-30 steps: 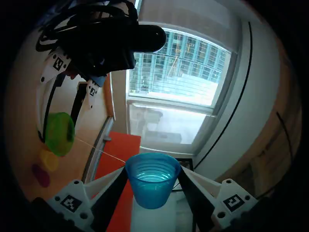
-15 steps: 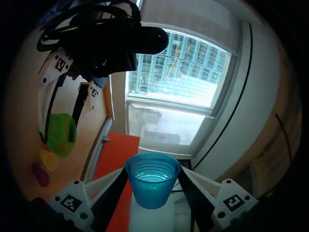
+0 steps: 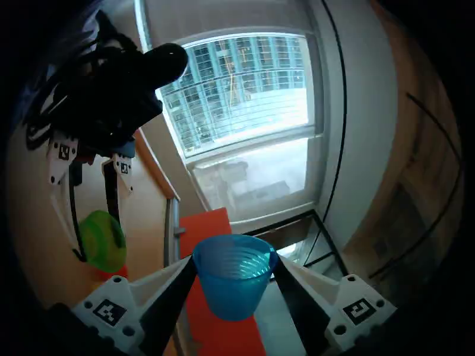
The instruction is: Pour water
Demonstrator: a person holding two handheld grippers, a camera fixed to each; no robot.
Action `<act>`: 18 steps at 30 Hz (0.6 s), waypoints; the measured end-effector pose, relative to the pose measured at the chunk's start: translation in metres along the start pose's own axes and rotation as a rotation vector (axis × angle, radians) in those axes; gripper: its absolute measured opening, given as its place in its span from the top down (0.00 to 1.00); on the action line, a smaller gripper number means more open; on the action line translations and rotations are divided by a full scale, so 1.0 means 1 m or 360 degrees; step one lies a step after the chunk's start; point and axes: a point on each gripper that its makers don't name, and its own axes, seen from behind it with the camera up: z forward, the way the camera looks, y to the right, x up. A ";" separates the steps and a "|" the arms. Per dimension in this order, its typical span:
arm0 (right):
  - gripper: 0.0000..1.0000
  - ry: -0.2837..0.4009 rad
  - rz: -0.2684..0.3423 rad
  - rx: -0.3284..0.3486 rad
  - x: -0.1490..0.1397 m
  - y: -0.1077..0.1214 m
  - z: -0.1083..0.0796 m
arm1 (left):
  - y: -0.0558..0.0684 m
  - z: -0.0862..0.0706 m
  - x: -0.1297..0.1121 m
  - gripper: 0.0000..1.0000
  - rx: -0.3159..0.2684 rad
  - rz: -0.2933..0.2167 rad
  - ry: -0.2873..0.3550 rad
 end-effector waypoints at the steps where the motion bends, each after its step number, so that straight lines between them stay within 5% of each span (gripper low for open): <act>1: 0.09 -0.0002 0.0062 0.0004 0.000 -0.002 -0.001 | 0.000 0.000 0.000 0.13 0.0001 0.0002 0.0000; 18: 0.09 0.0036 0.1207 0.0193 0.028 -0.040 -0.014 | -0.002 0.001 0.006 0.13 0.0006 0.0024 -0.0001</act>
